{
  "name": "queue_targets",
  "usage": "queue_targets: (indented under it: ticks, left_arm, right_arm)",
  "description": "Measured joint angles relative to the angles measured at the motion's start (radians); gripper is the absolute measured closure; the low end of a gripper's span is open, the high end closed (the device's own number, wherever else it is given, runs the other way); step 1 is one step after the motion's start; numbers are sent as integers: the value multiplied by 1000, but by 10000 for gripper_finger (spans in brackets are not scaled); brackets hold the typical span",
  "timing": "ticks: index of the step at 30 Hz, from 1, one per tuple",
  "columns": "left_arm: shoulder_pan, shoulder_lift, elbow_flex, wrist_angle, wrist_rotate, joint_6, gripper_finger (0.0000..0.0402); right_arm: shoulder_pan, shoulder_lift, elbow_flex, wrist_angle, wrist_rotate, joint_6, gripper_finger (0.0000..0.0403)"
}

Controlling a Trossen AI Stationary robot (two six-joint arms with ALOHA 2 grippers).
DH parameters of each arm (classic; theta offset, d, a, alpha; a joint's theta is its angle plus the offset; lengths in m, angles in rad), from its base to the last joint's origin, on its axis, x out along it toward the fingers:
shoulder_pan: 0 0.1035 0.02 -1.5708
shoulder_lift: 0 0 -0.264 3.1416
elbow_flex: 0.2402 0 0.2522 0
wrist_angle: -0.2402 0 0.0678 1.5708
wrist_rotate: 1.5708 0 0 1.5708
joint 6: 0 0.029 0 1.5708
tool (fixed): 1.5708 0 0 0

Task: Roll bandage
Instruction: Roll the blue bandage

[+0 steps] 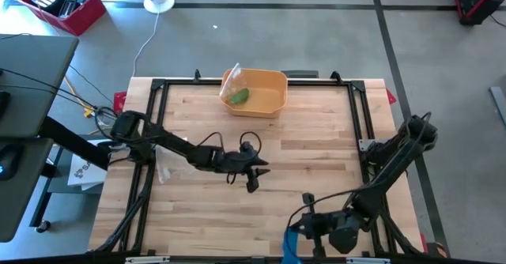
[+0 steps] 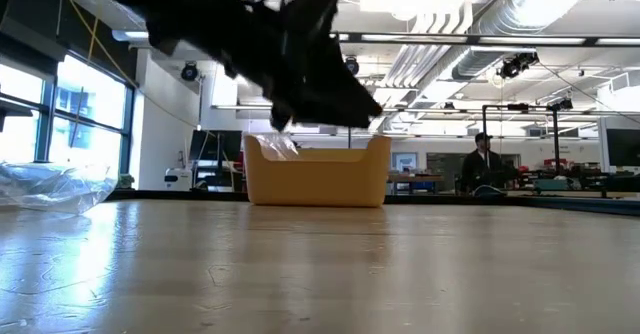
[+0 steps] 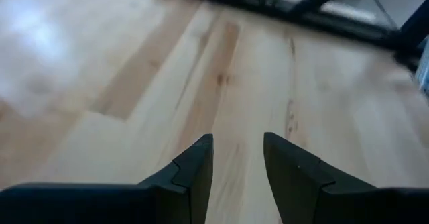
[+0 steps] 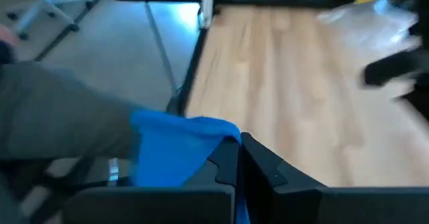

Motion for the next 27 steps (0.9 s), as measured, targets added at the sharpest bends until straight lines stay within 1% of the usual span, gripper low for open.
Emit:
queue_targets:
  ticks: [4, 8, 12, 15, 19, 21, 24, 27]
  left_arm:
    - [-26, -80, 0, -53, -57, 33, 275]
    - [-45, -164, 0, -129, -114, 67, 275]
    - [-63, -220, 1, -208, -191, 79, 275]
    - [-70, -233, 1, -253, -239, 79, 275]
    - [-75, -221, 1, -288, -252, 61, 275]
    - [-75, -205, -2, -290, -253, 46, 275]
    - [-75, -167, -13, -287, -250, 15, 275]
    - [-75, -115, -13, -243, -235, -17, 275]
  right_arm:
    - [-18, -16, 122, -223, 97, -63, 403]
    - [-52, -17, 229, -428, 155, -71, 403]
    - [-105, -17, 257, -585, 199, -74, 403]
    - [-151, -16, 254, -681, 231, -49, 403]
    - [-194, -14, 180, -680, 240, 12, 403]
    - [-199, -13, 112, -615, 200, 47, 403]
    - [-182, -10, -19, -432, 93, 69, 403]
    - [-139, -9, -148, -160, -7, 70, 403]
